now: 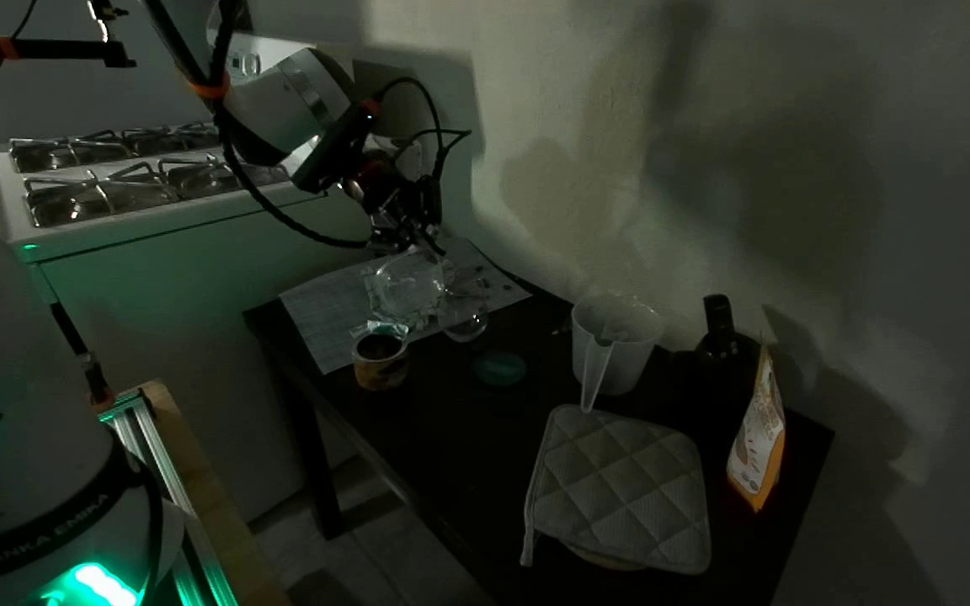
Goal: Pour the coffee grinds in the bowl into the can
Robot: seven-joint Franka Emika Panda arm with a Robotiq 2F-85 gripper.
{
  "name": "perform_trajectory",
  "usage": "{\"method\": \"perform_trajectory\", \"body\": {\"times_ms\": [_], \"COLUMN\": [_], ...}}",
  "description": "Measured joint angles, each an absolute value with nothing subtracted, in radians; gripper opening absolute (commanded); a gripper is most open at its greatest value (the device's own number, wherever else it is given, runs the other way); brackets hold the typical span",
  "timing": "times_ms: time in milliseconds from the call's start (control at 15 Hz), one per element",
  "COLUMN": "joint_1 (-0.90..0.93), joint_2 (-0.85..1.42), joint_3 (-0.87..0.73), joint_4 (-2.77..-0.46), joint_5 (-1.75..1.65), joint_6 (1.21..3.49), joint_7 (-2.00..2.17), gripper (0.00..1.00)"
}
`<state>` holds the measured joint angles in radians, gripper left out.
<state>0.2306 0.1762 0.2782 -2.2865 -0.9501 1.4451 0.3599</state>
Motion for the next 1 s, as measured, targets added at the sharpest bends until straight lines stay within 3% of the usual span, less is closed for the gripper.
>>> {"method": "perform_trajectory", "body": {"times_ms": [533,1000], "joint_1": [0.119,-0.050], "joint_2": [-0.185,-0.344], "joint_3": [0.120,-0.063], "joint_4": [-2.602,-2.759], "joint_5": [-0.917,-1.042], "joint_6": [1.901,2.387], "joint_7": [0.423,0.455], "gripper": [0.03,0.03]}}
